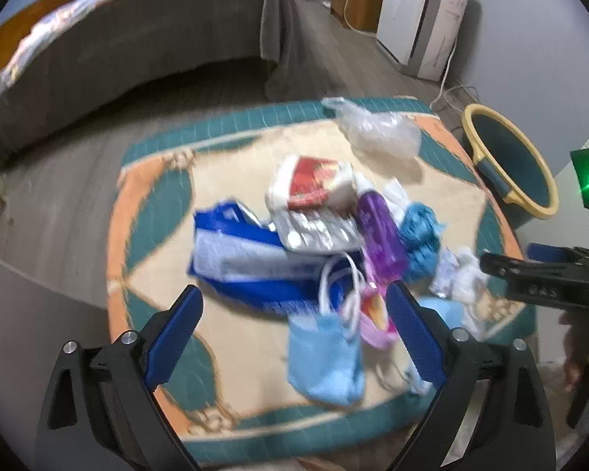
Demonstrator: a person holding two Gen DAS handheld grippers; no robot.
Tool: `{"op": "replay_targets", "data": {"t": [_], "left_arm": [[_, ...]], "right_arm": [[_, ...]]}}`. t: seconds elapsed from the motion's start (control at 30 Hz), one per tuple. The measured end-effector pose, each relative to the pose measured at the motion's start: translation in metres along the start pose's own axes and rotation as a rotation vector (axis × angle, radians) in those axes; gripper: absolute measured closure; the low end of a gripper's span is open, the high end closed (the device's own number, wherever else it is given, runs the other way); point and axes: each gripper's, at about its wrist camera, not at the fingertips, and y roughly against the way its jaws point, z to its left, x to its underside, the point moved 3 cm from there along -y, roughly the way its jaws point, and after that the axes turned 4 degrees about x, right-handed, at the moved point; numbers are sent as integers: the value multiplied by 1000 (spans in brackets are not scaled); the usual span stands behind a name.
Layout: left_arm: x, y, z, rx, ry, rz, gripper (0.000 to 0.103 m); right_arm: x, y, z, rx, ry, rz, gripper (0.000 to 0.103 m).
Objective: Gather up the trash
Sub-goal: 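Grasp the blue face mask with the left gripper while the right grasps the white tissue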
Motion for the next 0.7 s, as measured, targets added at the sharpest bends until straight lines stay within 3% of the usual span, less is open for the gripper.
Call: {"op": "replay_targets", "data": {"t": [0.1,0.23,0.33,0.37,0.43,0.53,0.63,0.7], "left_arm": [[10,7,-6,11,-36,7,10],[26,-10,-8,16,-53,117,31],[34,-30,-8,-3,-72,194,38],[35,-35,-7,-3,-74,207,42],[34,-40,-6,18,-62,221,68],[31,-38,-4,37,-51,208,83],[24,-24,-3,30,-40,152,87],[17,-12,-4,15,-47,95,88]], "right_arm": [[6,-4,1,-14,13,33,18],[12,-13,4,-34,13,87,33],[12,-16,10,-44,29,101,44],[12,-17,12,-48,38,103,53],[10,-17,15,-57,42,97,64],[6,-12,16,-69,46,82,82],[1,-7,13,-80,32,62,94],[-3,-4,10,-93,22,48,95]]}}
